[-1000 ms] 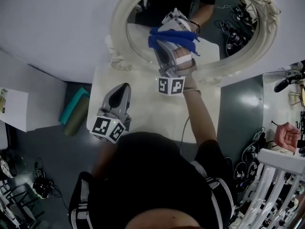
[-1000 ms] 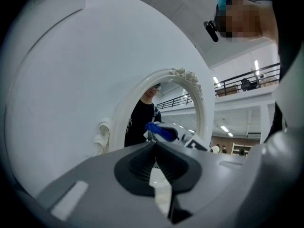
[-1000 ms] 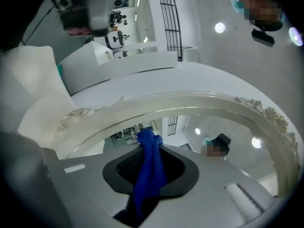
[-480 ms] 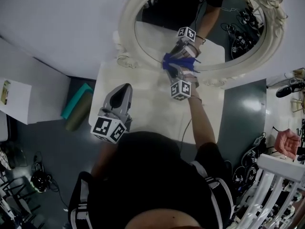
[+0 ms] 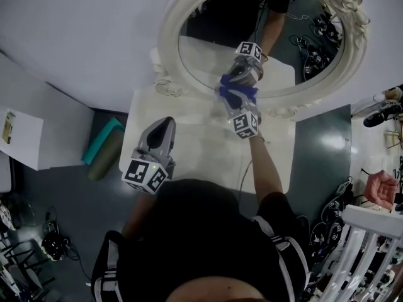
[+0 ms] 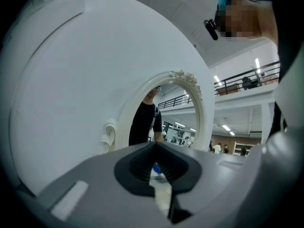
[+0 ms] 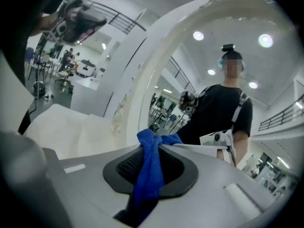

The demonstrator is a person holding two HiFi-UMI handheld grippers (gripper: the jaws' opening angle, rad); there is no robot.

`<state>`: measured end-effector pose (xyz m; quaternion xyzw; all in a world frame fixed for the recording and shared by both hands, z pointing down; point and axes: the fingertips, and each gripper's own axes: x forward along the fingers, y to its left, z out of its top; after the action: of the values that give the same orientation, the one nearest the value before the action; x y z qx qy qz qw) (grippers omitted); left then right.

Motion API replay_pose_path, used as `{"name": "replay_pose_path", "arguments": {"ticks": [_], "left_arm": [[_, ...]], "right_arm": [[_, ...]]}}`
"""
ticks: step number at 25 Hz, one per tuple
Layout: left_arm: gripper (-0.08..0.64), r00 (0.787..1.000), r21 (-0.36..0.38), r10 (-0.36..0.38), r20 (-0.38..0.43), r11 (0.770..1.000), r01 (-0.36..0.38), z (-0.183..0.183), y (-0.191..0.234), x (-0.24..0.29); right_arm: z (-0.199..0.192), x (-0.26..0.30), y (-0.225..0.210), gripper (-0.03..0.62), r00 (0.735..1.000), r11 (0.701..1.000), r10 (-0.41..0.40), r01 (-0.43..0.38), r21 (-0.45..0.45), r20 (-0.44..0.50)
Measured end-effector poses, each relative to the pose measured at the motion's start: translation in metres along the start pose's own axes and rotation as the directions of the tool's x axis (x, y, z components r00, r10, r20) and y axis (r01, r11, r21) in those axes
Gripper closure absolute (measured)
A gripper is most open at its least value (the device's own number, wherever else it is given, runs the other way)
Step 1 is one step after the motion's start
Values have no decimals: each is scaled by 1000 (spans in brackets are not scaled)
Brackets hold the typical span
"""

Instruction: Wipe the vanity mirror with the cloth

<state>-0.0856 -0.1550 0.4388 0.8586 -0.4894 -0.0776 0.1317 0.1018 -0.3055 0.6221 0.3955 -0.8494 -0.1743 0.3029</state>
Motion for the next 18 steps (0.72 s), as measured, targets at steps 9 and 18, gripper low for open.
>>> {"name": "replay_pose_path", "arguments": {"ticks": [9, 18], "left_arm": [[549, 999, -16, -46, -9, 999, 46, 2, -9, 16], [549, 996, -20, -85, -19, 996, 84, -2, -21, 27]], "right_arm": [[90, -136, -126, 532, 714, 523, -642, 140, 841, 281], [93, -264, -221, 532, 320, 273, -928, 237, 932, 191]]}}
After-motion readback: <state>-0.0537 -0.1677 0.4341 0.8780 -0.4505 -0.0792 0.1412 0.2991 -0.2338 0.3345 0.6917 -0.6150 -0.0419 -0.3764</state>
